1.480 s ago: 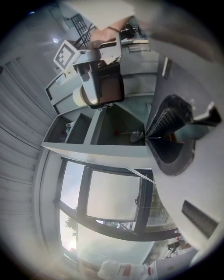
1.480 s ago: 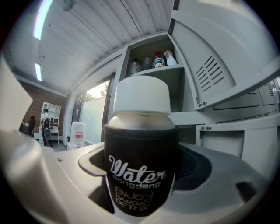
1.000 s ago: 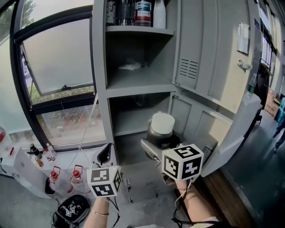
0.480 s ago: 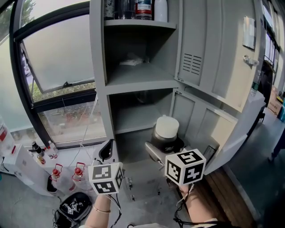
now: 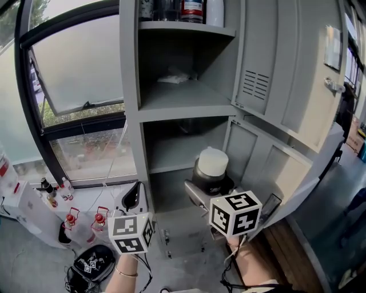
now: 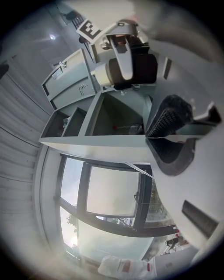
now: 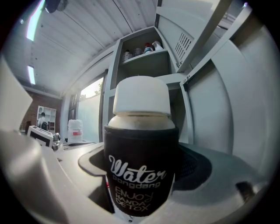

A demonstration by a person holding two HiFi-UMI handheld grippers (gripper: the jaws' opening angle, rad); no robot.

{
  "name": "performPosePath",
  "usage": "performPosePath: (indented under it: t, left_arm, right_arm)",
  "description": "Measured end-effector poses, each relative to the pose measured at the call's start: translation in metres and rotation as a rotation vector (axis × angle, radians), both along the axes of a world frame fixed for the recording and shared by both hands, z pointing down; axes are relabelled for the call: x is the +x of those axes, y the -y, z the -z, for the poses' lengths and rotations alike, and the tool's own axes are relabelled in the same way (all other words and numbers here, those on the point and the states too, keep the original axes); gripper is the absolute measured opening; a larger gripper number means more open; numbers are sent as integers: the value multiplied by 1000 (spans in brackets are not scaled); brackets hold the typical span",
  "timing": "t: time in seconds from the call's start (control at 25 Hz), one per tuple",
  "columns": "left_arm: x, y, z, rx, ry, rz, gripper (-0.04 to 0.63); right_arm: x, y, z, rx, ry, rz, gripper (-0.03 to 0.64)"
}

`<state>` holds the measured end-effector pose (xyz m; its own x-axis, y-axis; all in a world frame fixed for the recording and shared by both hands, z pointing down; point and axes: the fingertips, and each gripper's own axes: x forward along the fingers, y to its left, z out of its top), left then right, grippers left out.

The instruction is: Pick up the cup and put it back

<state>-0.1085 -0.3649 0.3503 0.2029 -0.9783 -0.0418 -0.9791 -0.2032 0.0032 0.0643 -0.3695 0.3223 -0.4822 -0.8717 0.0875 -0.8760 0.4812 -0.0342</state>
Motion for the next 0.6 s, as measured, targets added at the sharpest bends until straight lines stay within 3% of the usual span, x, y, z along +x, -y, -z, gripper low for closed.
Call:
performPosePath:
  t: [0.6]
  left_arm:
    - [-70,-11,-18,-39,10,146,9]
  right_arm:
    - [-34,69,12,17,-19,24,411]
